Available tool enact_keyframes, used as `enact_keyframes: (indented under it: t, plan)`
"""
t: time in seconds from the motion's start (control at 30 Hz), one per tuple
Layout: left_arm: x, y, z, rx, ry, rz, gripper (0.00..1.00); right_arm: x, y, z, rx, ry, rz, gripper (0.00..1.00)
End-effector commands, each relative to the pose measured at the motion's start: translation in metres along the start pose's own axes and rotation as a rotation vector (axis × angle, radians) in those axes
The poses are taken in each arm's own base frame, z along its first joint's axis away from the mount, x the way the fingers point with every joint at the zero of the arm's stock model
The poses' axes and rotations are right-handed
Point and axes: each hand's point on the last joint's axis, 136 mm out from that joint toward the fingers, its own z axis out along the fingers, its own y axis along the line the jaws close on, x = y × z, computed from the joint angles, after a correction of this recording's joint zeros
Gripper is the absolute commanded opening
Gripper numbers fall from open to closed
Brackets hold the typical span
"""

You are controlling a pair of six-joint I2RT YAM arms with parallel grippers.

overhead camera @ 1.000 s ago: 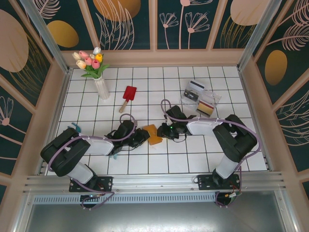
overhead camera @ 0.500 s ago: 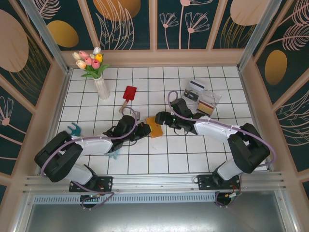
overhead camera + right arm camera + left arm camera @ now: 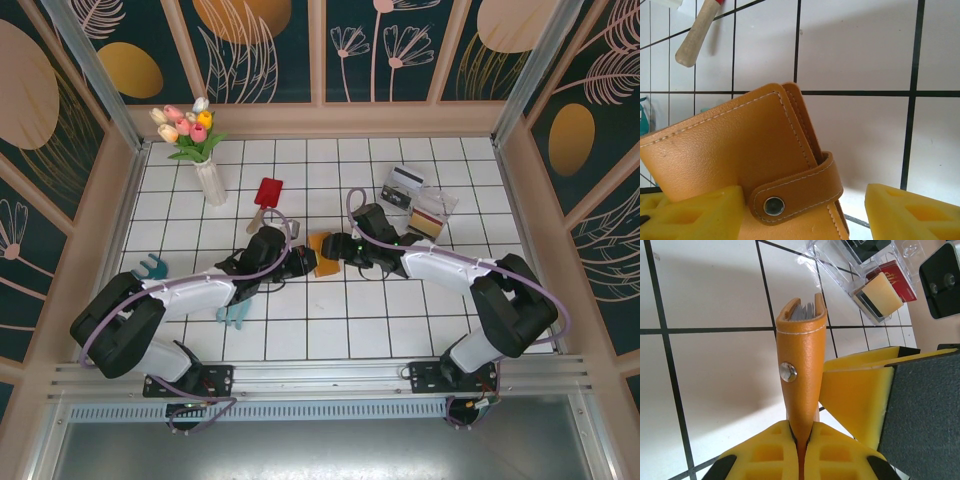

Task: Take the credit cards out of the card holder

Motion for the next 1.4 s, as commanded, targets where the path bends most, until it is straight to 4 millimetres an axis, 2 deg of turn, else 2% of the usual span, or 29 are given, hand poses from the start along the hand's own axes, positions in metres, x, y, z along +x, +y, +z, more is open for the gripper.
enact_keyframes:
  t: [0.0,0.2,0.4,0.47,0.63,0.77,0.87,0.93,1.03,1.1,1.17,1.37]
  plan:
    - [-0.014,-0.02,0.001,0.041,-0.028,0.063,0.0,0.001,0.008,0.002,-0.029,0.016,-0.031,0.65]
    - [-0.026,-0.028,-0.002,0.047,-0.064,0.068,0.0,0.003,-0.029,0.007,0.167,0.013,-0.007,0.51]
    - [-0.033,-0.019,-0.003,-0.016,-0.099,0.063,0.0,0.002,-0.076,-0.01,0.395,-0.075,0.05,0.42]
    - [-0.032,-0.017,-0.003,-0.022,-0.098,0.057,0.0,0.001,-0.081,-0.012,0.426,-0.072,0.04,0.41]
    - [-0.029,-0.017,0.003,-0.025,-0.062,0.057,0.0,-0.006,-0.074,-0.009,0.411,-0.069,0.037,0.39]
    - [-0.027,-0.013,0.008,-0.056,-0.042,0.068,0.0,-0.022,-0.049,-0.015,0.312,-0.127,0.018,0.38]
    - [-0.027,-0.008,0.011,-0.077,-0.039,0.072,0.0,-0.033,-0.032,-0.029,0.233,-0.189,0.007,0.39]
    - [-0.028,-0.006,0.012,-0.091,-0.037,0.079,0.0,-0.037,-0.023,-0.037,0.164,-0.221,-0.015,0.44]
    - [-0.027,-0.007,0.014,-0.085,-0.029,0.083,0.0,-0.028,-0.002,-0.04,-0.01,-0.171,-0.063,0.66]
    - [-0.025,-0.011,0.016,-0.067,-0.013,0.081,0.0,-0.024,0.0,-0.038,-0.042,-0.145,-0.062,0.7]
    - [-0.023,-0.014,0.018,-0.048,-0.001,0.08,0.0,-0.025,-0.01,-0.033,0.001,-0.143,-0.038,0.7]
    - [-0.022,-0.016,0.016,-0.037,0.006,0.088,0.0,-0.023,-0.03,-0.013,0.095,-0.09,-0.003,0.52]
